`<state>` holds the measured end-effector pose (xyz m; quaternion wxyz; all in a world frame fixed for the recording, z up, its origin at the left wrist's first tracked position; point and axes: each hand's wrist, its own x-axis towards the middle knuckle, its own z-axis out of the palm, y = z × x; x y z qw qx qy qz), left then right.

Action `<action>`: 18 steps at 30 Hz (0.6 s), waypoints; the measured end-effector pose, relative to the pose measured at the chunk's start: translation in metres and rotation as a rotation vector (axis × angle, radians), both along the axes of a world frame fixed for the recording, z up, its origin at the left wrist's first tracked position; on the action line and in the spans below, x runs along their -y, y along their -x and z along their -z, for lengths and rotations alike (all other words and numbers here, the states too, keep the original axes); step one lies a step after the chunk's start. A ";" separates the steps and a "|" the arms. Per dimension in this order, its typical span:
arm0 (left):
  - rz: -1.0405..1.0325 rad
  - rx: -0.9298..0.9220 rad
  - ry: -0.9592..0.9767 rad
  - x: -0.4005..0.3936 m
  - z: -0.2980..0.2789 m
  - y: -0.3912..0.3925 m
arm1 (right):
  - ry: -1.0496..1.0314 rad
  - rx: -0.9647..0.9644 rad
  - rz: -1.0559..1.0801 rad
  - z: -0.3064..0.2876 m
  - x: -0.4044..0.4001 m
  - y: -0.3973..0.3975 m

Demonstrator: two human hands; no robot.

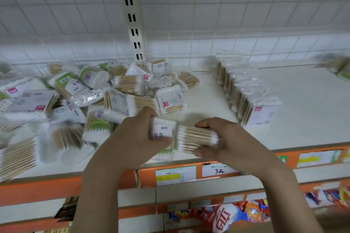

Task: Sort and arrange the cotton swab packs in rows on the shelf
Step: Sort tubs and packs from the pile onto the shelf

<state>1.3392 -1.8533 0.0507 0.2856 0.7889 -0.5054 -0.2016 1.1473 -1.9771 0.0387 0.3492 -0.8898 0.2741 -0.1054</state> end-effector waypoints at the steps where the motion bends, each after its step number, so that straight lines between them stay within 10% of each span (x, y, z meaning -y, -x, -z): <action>1: 0.003 -0.015 0.011 -0.001 -0.002 -0.001 | 0.016 0.020 0.024 -0.002 -0.002 0.003; 18: -0.139 0.116 0.533 0.091 -0.046 0.167 | 0.207 0.331 0.158 -0.051 0.058 0.183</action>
